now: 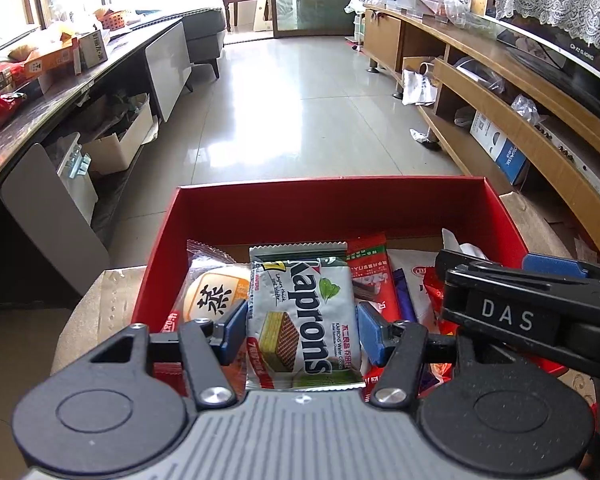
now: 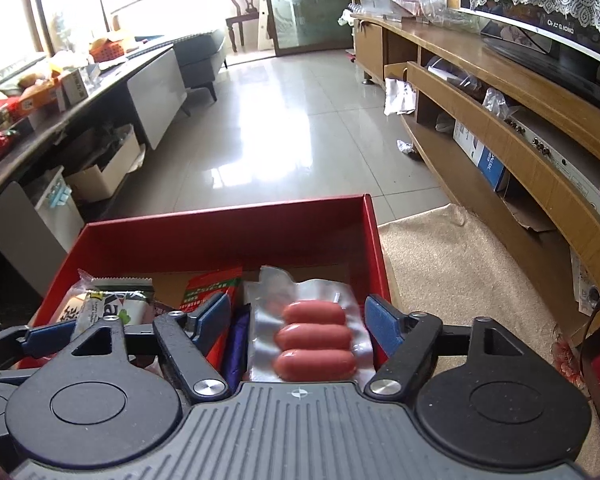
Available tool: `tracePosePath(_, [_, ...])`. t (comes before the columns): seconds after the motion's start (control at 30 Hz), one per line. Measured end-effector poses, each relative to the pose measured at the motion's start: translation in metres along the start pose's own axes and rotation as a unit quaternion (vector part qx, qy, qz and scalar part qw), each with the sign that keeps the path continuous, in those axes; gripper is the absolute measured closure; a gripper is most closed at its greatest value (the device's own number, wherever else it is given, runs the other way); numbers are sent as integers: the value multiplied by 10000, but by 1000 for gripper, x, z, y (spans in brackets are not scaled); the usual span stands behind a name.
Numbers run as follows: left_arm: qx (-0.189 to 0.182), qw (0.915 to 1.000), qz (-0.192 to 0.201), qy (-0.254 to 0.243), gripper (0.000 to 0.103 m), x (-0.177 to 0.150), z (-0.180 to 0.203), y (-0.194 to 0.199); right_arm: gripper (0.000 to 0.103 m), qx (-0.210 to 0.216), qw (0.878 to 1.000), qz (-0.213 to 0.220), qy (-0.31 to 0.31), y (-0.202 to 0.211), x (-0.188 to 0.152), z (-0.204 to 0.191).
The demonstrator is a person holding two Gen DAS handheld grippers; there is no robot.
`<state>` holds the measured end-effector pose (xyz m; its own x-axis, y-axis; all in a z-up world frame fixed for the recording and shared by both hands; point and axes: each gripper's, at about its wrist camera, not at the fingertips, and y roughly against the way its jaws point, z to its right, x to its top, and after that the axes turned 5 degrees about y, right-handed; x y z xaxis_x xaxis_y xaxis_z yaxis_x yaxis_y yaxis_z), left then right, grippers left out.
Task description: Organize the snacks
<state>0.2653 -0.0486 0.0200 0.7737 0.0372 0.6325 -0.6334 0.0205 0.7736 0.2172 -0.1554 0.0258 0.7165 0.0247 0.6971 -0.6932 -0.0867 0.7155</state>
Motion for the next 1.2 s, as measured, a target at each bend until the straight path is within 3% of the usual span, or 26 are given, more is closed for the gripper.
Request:
tracePosePath(0.5, [46,9999,129,79,42,6,-5,11,21,-77,9998,155,-124,13,2,3])
tracePosePath(0.67, [-188,9996,38,224,37,3,-14,23,19,-176,9996,201,-86,32,0,2])
tracePosePath(0.97, [-224,9987,33,453,24,-16,-31,51,18,-316,9994,101,-38,65,-14,-5])
tracePosePath(1.2, [-307,9985,114,434,23,-39,-42,80,17,-323,9994,60,-59,96,-38,-10])
